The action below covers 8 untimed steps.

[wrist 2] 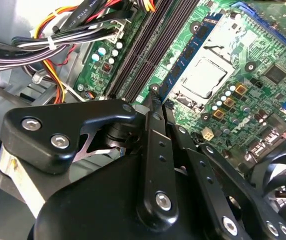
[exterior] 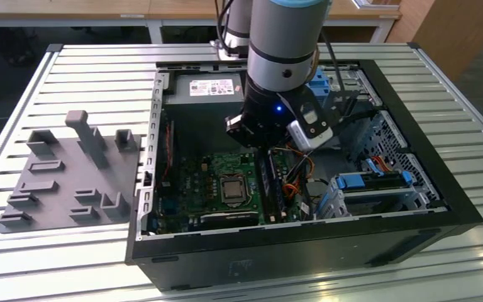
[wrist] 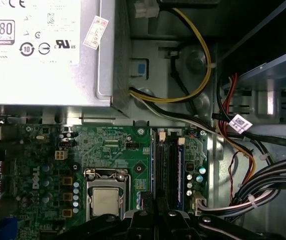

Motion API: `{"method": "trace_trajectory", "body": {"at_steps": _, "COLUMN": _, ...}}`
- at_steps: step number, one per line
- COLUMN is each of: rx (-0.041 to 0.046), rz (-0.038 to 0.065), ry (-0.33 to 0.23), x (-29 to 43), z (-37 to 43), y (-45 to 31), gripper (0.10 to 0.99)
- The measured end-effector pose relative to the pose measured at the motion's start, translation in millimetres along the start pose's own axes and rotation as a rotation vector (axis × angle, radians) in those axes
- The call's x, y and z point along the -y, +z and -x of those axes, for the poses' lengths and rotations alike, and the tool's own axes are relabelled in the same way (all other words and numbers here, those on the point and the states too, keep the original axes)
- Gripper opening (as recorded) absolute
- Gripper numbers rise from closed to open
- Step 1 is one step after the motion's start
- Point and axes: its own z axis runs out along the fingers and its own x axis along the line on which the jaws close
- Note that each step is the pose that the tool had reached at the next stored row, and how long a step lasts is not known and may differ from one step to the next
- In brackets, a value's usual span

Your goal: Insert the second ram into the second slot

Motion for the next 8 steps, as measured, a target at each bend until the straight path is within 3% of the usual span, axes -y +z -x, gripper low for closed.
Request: {"method": "trace_trajectory", "body": {"at_steps": 8, "rx": -0.0001, "rz": 0.000, "ry": 0.000, "x": 0.2, "z": 0.0, "y": 5.2, "gripper": 0.137}}
